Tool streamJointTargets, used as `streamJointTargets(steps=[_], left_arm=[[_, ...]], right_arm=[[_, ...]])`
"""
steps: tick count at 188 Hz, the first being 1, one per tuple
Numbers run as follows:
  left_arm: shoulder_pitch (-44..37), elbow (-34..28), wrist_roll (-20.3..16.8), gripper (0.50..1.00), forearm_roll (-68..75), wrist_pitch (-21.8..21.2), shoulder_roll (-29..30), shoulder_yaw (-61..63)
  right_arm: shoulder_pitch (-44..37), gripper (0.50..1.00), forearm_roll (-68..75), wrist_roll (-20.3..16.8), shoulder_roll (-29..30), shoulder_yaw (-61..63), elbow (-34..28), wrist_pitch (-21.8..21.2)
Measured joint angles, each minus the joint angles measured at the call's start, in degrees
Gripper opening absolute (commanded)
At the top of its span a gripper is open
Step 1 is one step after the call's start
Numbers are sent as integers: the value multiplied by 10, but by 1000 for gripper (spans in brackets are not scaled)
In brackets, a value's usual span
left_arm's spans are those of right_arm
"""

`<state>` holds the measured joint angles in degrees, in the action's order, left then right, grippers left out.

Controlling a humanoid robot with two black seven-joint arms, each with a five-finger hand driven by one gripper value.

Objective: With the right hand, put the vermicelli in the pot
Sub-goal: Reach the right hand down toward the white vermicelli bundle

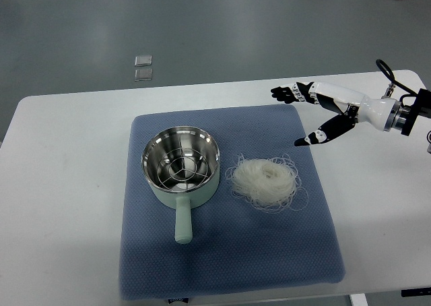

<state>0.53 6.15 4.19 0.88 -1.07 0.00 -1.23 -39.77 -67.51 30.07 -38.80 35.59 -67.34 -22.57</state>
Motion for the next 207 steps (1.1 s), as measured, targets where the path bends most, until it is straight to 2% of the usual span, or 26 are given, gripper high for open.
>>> streamJointTargets(steps=[36, 75, 149, 207], left_arm=[[0, 0, 0, 1000, 0, 0, 0, 0], [0, 0, 0, 1000, 0, 0, 0, 0], [0, 0, 0, 1000, 0, 0, 0, 0], [0, 0, 0, 1000, 0, 0, 0, 0]], right_arm=[[-5, 915, -135, 4, -18, -11, -43, -12], [-5, 909, -216, 5, -18, -16, -73, -14], [3, 909, -259, 1, -6, -81, -67, 58], [8, 909, -257, 1, 31, -86, -28, 106]])
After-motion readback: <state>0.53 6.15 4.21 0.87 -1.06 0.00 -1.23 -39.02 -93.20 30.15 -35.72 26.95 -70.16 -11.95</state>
